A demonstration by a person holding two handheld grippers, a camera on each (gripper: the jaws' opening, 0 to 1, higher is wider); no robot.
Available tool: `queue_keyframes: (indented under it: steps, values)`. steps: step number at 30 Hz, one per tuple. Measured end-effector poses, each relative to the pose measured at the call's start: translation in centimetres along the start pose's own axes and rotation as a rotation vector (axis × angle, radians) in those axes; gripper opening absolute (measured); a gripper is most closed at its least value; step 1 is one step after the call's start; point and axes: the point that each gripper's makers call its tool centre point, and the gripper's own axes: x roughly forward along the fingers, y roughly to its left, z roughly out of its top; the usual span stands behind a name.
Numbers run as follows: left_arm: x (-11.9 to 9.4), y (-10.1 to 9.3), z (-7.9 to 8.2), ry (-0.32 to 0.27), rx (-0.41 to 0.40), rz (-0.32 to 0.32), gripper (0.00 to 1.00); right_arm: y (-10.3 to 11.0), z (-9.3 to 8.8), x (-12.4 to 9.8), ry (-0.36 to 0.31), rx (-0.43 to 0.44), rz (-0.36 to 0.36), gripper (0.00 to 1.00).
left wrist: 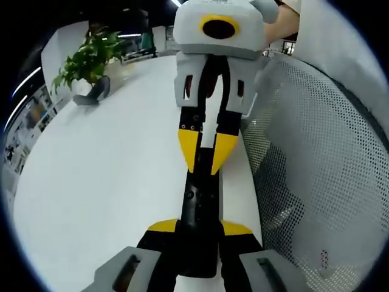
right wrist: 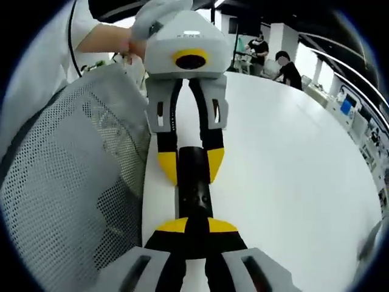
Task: Press the specified remote control buttons in sequence, fully releasing each button before pressing the next.
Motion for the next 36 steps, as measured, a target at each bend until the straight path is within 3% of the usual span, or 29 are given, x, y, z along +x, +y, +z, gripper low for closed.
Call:
queue_keyframes:
  steps: [3, 6, 9, 15, 19, 25, 30, 36]
  values:
    - [0.02, 0.01, 0.03, 0.0, 0.002, 0.0, 0.24, -0.11, 0.02, 0.09, 0.031, 0.001, 0.012, 0.07]
    - [0.03, 0.03, 0.05, -0.002, 0.002, 0.0, 0.24, -0.14, -0.18, 0.13, 0.14, 0.012, 0.044, 0.07]
    - [0.04, 0.07, 0.05, -0.011, -0.006, 0.006, 0.24, -0.13, -0.14, 0.35, 0.239, -0.034, 0.053, 0.07]
    - [0.1, 0.14, 0.05, -0.012, -0.011, 0.009, 0.24, -0.2, -0.2, 0.63, 0.314, -0.021, 0.064, 0.07]
    - [0.09, 0.15, 0.05, -0.012, -0.007, 0.008, 0.24, -0.19, -0.4, 0.37, 0.271, -0.011, 0.06, 0.06]
    - [0.07, 0.08, 0.07, -0.014, -0.012, 0.01, 0.24, -0.05, -0.12, 0.03, 0.068, 0.022, -0.033, 0.06]
    - [0.06, 0.04, 0.09, -0.016, -0.012, 0.01, 0.24, -0.08, -0.04, 0.11, 0.061, 0.044, -0.027, 0.06]
    - [0.04, 0.01, 0.07, -0.017, -0.013, 0.01, 0.24, 0.01, 0.32, 0.38, 0.087, 0.005, -0.009, 0.06]
